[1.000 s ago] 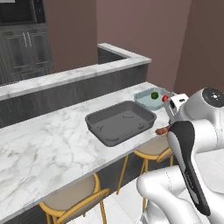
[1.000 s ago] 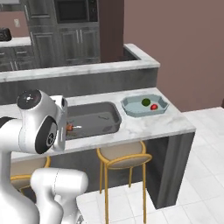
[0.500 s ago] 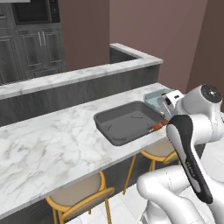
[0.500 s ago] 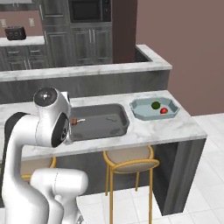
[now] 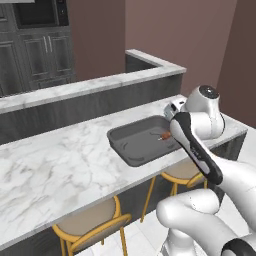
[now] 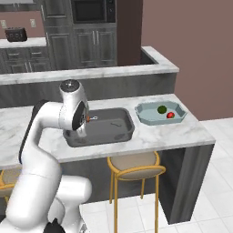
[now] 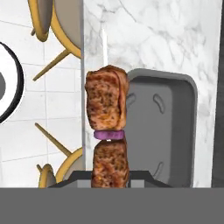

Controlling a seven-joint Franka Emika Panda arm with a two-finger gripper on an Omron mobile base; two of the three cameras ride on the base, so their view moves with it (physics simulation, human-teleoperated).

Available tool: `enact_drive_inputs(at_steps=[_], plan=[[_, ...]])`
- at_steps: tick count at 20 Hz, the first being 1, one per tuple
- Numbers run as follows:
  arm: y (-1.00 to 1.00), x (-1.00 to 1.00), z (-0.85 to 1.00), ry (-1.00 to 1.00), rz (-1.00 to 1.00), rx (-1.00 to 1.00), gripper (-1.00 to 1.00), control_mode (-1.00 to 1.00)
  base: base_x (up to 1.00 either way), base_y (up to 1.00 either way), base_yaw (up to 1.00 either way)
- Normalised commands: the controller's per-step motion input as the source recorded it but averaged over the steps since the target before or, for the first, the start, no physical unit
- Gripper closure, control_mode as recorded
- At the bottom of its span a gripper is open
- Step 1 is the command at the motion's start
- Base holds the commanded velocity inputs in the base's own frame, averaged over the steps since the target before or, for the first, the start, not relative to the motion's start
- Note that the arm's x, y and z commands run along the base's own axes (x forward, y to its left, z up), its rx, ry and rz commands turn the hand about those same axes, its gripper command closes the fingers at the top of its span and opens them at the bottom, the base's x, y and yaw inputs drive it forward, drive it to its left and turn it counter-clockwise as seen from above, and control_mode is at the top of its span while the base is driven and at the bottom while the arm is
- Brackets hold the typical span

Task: Place the cold items (lime and tomato) from the fridge in one tupperware on the dining counter. Place the warm items (hot dog and kebab skewer) in the stove area in another tupperware.

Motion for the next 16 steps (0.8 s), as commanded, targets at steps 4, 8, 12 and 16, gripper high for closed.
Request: enact_drive_inputs(at_steps=[4,8,12,16], plan=[[0.02,0.93,-0.57,0.26,0.04,-0.07,1.00,-1.00,0.00,0.00,0.00],[0.41,0.92,-0.63,0.29,0.00,-0.21,1.00,-1.00,0.00,0.00,0.00],[0.34,0.90,-0.64,0.15,0.01,-0.18,1.00,-1.00,0.00,0.00,0.00],[-0.06,0.75,-0.40,0.01,0.08,-0.01,1.00,-1.00,0.00,0.00,0.00]])
